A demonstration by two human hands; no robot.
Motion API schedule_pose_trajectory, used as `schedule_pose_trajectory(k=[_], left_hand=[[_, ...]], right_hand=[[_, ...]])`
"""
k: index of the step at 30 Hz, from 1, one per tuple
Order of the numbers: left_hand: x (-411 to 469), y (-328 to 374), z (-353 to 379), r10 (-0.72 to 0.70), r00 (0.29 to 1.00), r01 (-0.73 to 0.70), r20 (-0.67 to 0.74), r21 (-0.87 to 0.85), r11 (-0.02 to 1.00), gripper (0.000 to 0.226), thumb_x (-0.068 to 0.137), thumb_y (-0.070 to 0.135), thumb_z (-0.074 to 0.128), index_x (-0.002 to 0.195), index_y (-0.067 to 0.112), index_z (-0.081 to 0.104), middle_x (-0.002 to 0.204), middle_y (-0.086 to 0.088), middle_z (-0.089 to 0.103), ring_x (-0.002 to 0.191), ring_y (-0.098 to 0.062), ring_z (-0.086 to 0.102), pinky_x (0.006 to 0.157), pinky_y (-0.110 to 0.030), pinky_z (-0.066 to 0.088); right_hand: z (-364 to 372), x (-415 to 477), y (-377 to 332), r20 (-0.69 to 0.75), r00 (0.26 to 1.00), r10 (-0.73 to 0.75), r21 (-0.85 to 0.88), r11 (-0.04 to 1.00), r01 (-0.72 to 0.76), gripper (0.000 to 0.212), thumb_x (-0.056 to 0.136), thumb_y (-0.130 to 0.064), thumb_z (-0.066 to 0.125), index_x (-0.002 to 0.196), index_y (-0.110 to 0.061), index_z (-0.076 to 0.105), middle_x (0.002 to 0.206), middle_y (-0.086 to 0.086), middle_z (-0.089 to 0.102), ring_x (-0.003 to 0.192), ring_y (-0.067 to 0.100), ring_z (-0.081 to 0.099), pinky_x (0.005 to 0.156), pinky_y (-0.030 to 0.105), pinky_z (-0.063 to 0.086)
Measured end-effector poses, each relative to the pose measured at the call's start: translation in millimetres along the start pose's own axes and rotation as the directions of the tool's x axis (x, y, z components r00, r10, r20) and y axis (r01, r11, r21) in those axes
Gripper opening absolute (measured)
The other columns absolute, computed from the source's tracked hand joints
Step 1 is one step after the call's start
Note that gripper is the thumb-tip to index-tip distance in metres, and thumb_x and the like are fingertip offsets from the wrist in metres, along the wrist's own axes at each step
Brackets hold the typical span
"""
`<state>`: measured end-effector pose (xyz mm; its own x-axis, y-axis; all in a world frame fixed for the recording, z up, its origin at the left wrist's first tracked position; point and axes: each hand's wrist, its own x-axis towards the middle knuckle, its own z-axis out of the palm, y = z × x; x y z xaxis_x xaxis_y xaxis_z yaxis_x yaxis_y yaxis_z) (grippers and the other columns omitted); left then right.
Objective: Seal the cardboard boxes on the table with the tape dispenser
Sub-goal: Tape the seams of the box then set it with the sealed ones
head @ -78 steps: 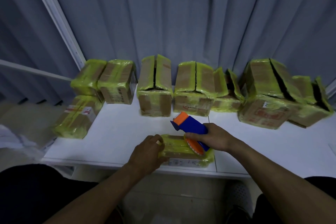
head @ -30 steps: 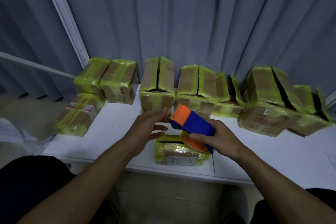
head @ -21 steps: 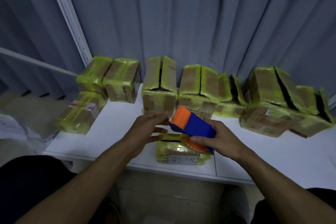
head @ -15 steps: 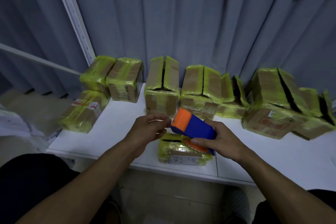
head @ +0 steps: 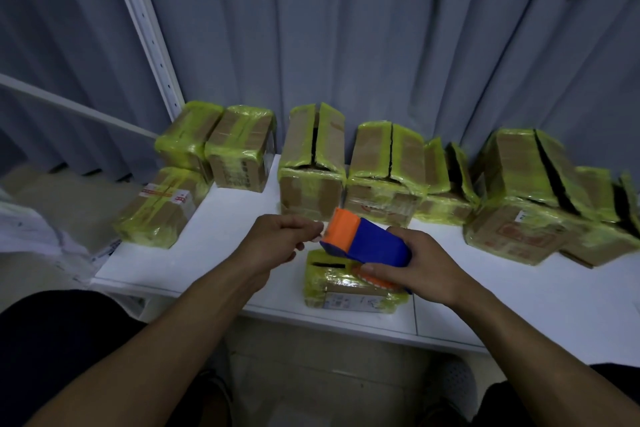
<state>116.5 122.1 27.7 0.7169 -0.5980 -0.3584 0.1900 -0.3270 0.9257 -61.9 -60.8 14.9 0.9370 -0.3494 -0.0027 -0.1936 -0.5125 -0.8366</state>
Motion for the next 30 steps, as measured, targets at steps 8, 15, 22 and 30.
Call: schedule_pose_trajectory(k=[8,15,22,30], left_hand=[[6.8,-5.9,-15.8,0.067,0.996,-0.066,-0.051,0.009,0.998,0.007,0.088,0.017,0.073,0.092,0.020,0.078,0.075,0.014,0.074,0.065,0.010,0.063,0.064,-0.019,0.043],[18.8,-23.1,-42.7,-0.071,0.991,0.064,-0.112,-0.067,0.996,0.015,0.083,0.026,0.079,0.095,0.018,0.079,0.091,0.004,0.076,0.082,-0.007,0.058,0.070,-0.029,0.043],[26.3,-42.5,-46.9,-0.175,0.977,0.161,-0.123,-0.112,0.981,0.018,0.079,0.029,0.082,0.093,0.018,0.079,0.098,0.004,0.074,0.087,-0.013,0.054,0.072,-0.030,0.043],[42.5,-53.8,-58.5,-0.214,0.965,0.197,-0.153,-0.121,0.973,0.026,0.078,0.027,0.082,0.100,0.015,0.075,0.103,0.002,0.067,0.091,-0.016,0.055,0.083,-0.035,0.048]], right_hand=[[-3.7,6.0,-3.7,0.036,0.999,0.007,-0.134,0.991,-0.003,0.047,0.072,-0.065,0.083,0.096,-0.029,0.064,0.082,-0.009,0.067,0.072,0.009,0.068,0.061,0.023,0.055],[-5.3,17.5,-2.6,0.080,0.995,0.058,-0.306,0.952,-0.031,0.046,0.072,-0.067,0.082,0.093,-0.031,0.061,0.082,-0.007,0.067,0.071,0.005,0.067,0.060,0.022,0.053],[-5.4,37.3,-7.1,0.112,0.992,0.053,-0.386,0.922,-0.006,0.055,0.068,-0.081,0.071,0.093,-0.033,0.062,0.079,-0.011,0.068,0.072,-0.001,0.066,0.059,0.016,0.048],[-1.5,50.2,-8.4,0.053,0.994,0.100,-0.475,0.877,-0.063,0.064,0.070,-0.090,0.056,0.078,-0.027,0.064,0.069,-0.005,0.066,0.062,0.006,0.063,0.061,0.027,0.049]])
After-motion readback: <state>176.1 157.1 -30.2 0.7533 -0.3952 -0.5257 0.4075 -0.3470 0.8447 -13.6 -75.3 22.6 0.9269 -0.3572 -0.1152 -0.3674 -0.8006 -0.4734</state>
